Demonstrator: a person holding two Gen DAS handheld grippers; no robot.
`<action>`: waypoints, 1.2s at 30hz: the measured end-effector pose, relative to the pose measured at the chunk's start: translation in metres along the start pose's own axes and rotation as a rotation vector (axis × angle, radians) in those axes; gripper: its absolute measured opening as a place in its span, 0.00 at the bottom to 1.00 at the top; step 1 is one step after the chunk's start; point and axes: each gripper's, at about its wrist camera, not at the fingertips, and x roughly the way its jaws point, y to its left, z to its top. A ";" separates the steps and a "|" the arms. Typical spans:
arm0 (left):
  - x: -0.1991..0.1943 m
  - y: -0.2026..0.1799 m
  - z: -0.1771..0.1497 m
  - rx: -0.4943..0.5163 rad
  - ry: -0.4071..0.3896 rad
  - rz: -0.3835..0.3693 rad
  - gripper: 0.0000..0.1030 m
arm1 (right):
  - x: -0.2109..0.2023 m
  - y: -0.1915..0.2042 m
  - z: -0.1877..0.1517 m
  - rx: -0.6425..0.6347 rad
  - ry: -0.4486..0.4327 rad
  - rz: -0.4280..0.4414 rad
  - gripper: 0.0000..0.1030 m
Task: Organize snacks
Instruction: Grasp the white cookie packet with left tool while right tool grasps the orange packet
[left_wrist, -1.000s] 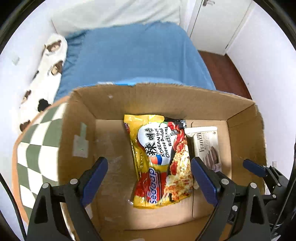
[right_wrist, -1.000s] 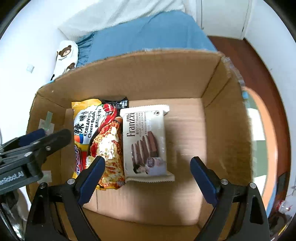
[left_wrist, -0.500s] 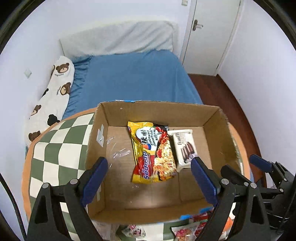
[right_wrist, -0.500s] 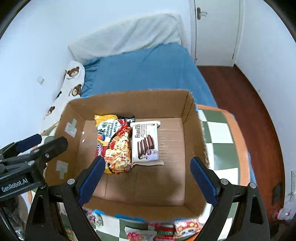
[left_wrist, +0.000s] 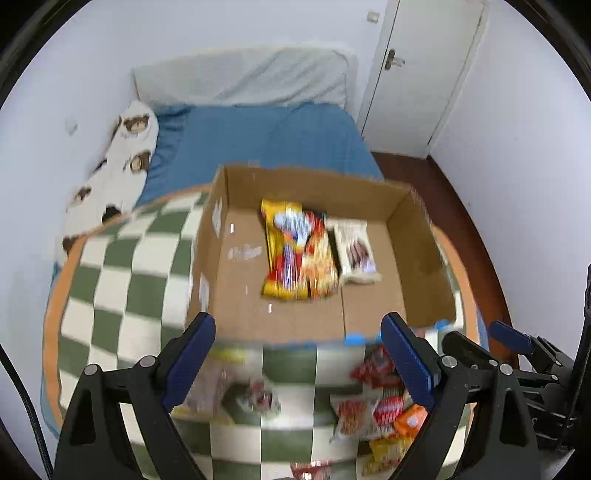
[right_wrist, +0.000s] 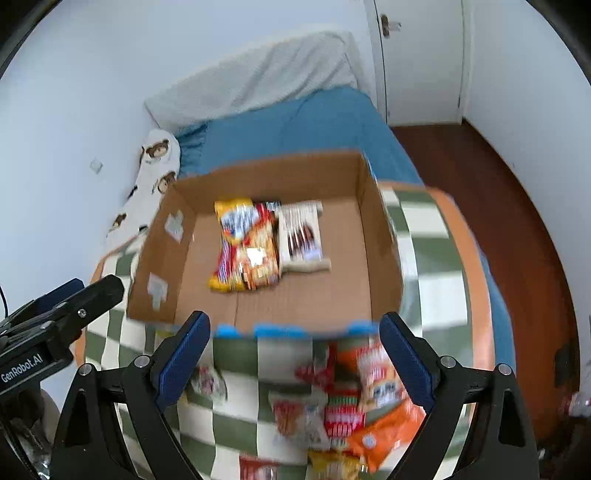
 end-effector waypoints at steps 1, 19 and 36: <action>0.007 0.000 -0.012 -0.001 0.034 0.013 0.89 | 0.004 -0.006 -0.011 0.017 0.027 -0.005 0.92; 0.184 -0.064 -0.145 0.006 0.584 -0.058 0.89 | 0.126 -0.155 -0.155 0.603 0.347 -0.038 0.85; 0.195 -0.055 -0.175 0.087 0.604 -0.007 0.50 | 0.144 -0.132 -0.141 -0.013 0.516 -0.187 0.62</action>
